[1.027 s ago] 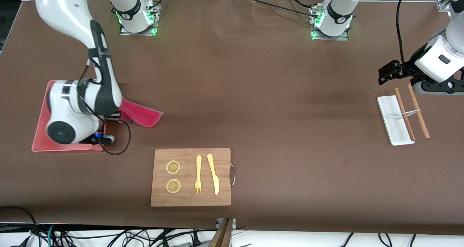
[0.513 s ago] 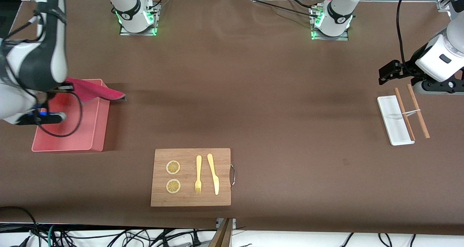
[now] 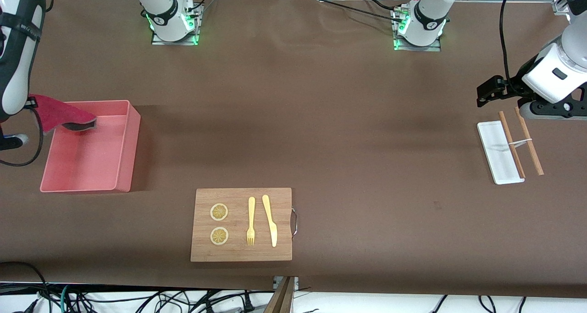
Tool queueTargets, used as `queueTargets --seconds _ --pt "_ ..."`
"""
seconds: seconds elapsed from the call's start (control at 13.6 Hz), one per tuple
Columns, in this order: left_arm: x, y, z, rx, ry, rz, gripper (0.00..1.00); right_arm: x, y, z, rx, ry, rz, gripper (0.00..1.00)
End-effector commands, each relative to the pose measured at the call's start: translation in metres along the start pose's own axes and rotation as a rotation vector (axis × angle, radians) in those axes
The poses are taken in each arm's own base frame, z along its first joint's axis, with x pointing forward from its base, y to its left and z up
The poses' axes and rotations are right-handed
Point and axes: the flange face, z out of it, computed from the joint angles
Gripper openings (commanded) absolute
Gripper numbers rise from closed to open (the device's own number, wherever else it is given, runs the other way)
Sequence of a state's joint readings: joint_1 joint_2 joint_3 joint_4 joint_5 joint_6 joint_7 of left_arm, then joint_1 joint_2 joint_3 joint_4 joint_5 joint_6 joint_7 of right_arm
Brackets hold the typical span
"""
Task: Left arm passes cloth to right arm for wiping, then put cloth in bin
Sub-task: 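Carry the cloth with the right gripper over the pink bin, then lower the cloth into the pink bin and open the right gripper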
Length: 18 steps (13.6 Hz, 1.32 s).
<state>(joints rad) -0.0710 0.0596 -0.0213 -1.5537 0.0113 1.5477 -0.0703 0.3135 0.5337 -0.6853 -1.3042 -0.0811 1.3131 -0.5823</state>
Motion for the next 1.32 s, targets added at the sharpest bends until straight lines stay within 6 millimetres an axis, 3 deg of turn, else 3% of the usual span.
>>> queueTargets --seconds 0.0,0.37,0.59,0.66,0.73,0.81,1.03,1.25 --pt "-0.003 0.002 -0.008 0.027 0.013 0.006 1.0 0.03 0.007 0.03 -0.026 0.003 -0.038 0.0" --pt "-0.003 0.003 -0.008 0.025 0.01 0.006 1.0 0.089 -0.01 0.081 0.06 0.044 -0.048 0.0" --pt "-0.003 0.003 -0.008 0.025 0.009 0.006 1.0 0.107 -0.012 0.114 0.092 0.073 -0.042 0.0" --pt "-0.003 0.003 -0.008 0.025 0.009 0.006 1.0 0.109 -0.011 0.119 0.092 0.087 -0.039 0.1" --pt "-0.003 0.003 -0.008 0.025 0.009 0.006 1.0 0.11 -0.011 0.118 0.089 0.092 -0.04 0.5" --pt "-0.003 0.004 -0.008 0.025 0.01 0.008 1.0 0.109 -0.01 0.115 0.09 0.099 -0.038 0.99" --pt "-0.003 0.003 -0.008 0.025 0.009 0.006 1.0 0.102 -0.008 0.095 0.116 0.148 -0.038 1.0" --pt "-0.003 0.003 -0.008 0.025 0.009 0.006 1.0 0.064 0.0 0.044 0.145 0.199 -0.03 1.0"
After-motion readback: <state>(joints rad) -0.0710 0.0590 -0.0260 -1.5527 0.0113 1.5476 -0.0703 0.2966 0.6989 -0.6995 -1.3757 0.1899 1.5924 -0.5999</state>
